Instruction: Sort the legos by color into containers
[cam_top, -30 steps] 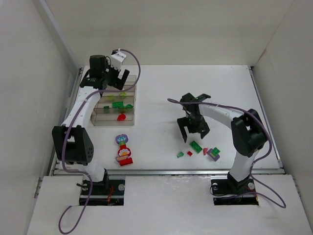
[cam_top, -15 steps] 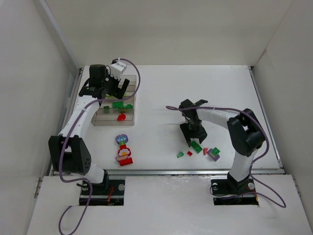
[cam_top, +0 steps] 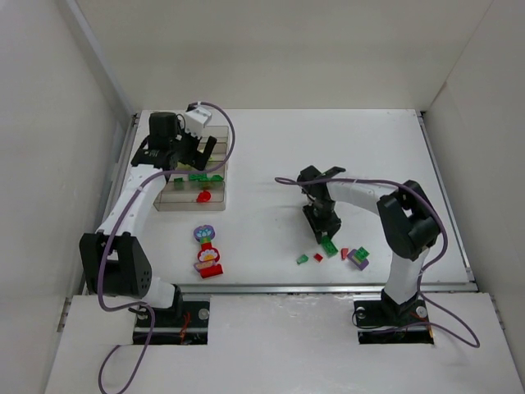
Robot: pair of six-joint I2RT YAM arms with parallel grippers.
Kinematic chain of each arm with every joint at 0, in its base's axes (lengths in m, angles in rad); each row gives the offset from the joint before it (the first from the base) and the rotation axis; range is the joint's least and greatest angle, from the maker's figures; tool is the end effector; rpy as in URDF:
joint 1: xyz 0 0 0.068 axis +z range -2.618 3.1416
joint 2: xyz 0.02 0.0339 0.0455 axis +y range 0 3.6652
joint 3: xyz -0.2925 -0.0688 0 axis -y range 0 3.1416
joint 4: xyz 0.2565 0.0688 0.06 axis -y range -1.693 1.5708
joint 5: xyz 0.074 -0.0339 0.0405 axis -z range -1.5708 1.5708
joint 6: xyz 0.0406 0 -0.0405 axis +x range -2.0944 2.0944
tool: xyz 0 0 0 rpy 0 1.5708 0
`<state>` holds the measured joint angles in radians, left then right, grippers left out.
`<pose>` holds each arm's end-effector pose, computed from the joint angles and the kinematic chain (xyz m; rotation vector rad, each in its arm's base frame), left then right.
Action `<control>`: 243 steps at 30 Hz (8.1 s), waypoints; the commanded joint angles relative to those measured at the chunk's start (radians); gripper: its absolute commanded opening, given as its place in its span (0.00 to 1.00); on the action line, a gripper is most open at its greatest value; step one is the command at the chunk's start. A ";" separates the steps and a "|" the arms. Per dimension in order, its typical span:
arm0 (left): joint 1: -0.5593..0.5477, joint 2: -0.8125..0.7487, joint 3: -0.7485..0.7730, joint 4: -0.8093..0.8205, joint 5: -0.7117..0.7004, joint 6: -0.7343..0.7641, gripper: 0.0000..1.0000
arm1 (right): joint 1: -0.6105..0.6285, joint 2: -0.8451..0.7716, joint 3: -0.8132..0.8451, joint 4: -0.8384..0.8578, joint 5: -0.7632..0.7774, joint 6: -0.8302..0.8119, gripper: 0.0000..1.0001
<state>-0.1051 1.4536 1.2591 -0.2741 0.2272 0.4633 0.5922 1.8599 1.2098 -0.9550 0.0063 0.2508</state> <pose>0.3475 -0.0459 0.3620 0.7029 1.9006 -0.0056 0.2822 0.1895 0.1718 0.5289 -3.0674 0.0308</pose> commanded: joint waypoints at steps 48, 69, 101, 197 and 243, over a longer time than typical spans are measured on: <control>-0.226 0.090 0.229 0.105 0.393 -0.364 0.00 | 0.009 -0.004 0.648 0.673 -0.265 0.490 0.57; 0.116 0.287 -0.040 0.130 0.107 0.806 0.00 | -0.140 0.068 0.708 0.538 -0.215 0.349 0.96; 0.116 0.005 -0.016 0.130 0.302 0.402 0.90 | 0.095 -0.154 0.338 -0.027 0.012 -0.249 1.00; -0.123 -0.127 0.040 0.358 0.810 0.270 0.62 | -0.032 0.079 0.921 0.455 -0.802 0.171 0.00; -0.061 -0.168 -0.101 0.326 0.649 0.154 0.00 | -0.069 0.111 0.867 0.510 -0.830 0.275 1.00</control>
<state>-0.2176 1.2961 1.1763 0.0586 0.9318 0.7242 0.5491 1.9591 2.0899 -0.5056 -0.8440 0.4931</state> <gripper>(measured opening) 0.166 0.997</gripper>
